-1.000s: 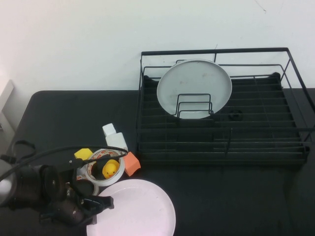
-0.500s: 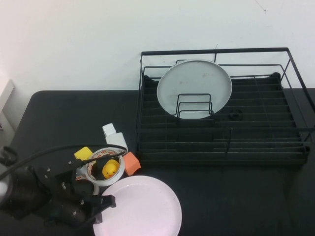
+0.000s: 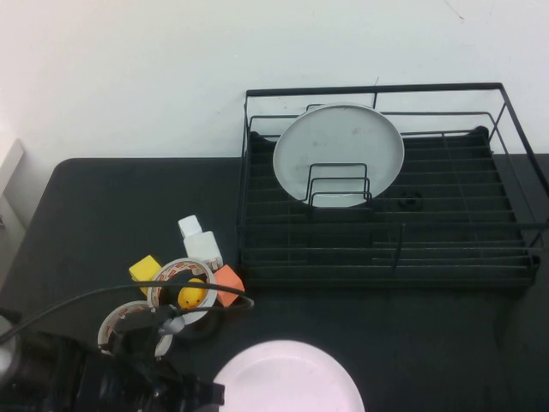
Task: Place plate on rack
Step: Pick up the plate from the table, then hand over the plate
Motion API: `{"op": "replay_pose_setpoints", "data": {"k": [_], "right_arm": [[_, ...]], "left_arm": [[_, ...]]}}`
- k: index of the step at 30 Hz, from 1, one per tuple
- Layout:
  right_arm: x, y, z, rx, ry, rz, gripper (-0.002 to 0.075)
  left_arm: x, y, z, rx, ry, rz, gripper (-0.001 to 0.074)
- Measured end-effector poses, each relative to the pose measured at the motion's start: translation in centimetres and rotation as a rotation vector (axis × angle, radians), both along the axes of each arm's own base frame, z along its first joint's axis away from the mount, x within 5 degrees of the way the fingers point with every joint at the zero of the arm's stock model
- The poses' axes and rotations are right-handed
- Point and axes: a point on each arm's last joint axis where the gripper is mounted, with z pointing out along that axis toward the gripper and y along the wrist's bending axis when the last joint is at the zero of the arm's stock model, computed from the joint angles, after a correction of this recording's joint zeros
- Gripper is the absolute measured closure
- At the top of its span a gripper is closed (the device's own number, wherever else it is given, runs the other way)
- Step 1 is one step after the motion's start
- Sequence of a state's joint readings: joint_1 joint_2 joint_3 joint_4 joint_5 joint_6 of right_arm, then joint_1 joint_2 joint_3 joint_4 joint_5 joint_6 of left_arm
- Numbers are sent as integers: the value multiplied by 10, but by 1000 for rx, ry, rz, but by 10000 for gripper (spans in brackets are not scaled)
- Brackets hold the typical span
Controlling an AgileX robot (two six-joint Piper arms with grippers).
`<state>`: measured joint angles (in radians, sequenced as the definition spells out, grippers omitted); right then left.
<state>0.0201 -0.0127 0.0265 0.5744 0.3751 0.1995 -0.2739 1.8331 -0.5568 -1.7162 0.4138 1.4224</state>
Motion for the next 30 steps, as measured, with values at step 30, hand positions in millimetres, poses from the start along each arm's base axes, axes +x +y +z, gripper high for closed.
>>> {"op": "replay_pose_setpoints", "data": {"k": [30], "right_arm": [[-5,14,49,-217,-81,242,710]], "left_arm": [[-34,8,159,-101,-699,-119,730]]}}
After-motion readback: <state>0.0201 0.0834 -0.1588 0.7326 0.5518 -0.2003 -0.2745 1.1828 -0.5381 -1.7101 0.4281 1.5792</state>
